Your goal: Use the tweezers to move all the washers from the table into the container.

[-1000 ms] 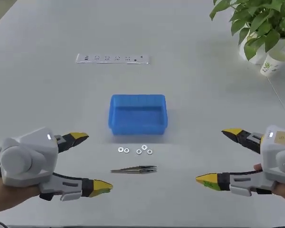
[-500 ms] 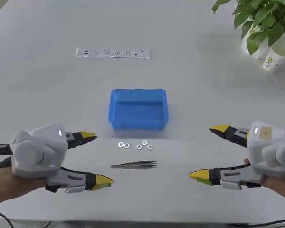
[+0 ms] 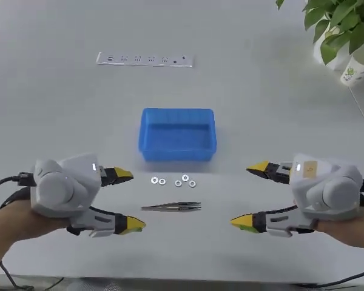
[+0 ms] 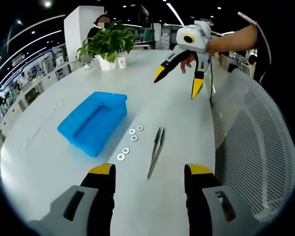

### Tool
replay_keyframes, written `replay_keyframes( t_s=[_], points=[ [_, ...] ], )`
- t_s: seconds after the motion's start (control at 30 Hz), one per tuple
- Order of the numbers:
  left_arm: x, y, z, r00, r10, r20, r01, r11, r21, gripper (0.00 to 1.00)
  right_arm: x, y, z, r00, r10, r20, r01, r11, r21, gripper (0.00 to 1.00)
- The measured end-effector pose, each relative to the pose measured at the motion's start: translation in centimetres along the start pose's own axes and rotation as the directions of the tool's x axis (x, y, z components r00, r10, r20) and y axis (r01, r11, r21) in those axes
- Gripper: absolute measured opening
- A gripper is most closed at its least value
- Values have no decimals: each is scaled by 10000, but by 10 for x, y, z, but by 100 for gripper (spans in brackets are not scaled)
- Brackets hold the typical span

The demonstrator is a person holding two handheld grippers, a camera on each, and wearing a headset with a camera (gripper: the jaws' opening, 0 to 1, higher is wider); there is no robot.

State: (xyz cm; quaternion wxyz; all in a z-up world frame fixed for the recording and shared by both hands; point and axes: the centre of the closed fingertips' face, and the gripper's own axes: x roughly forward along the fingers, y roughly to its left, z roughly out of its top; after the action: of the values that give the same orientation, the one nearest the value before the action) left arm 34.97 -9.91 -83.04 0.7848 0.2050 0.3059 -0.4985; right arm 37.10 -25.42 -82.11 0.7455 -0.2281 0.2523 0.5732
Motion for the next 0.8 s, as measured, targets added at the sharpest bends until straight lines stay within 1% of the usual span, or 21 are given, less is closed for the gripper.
replay_keyframes(
  t_s=[0.1, 0.13, 0.37, 0.57, 0.73, 0.8],
  points=[
    [4, 0, -1, 9999, -92, -78, 93, 9998, 147, 56, 6, 2, 0, 9998, 197, -70, -198, 9997, -125, 63],
    [6, 0, -2, 9998, -149, -144, 153, 9996, 226, 54, 8, 3, 1, 9997, 246, -88, -248, 9994, -252, 62],
    [14, -1, -8, 9975, -433, -553, 465, 9972, 590, 43, 22, 6, 4, 9983, 553, -157, -560, 9973, -465, 57],
    [22, 0, -14, 9934, -602, -976, 683, 9943, 821, 35, 36, 10, 7, 9962, 852, -161, -860, 9946, -586, 51],
    [28, 0, -18, 9898, -732, -1223, 849, 9920, 935, 30, 45, 15, 9, 9934, 1121, -230, -1135, 9909, -718, 47],
    [30, 0, -22, 9872, -725, -1421, 883, 9902, 1078, 28, 49, 16, 10, 9922, 1219, -263, -1236, 9892, -792, 46]
  ],
)
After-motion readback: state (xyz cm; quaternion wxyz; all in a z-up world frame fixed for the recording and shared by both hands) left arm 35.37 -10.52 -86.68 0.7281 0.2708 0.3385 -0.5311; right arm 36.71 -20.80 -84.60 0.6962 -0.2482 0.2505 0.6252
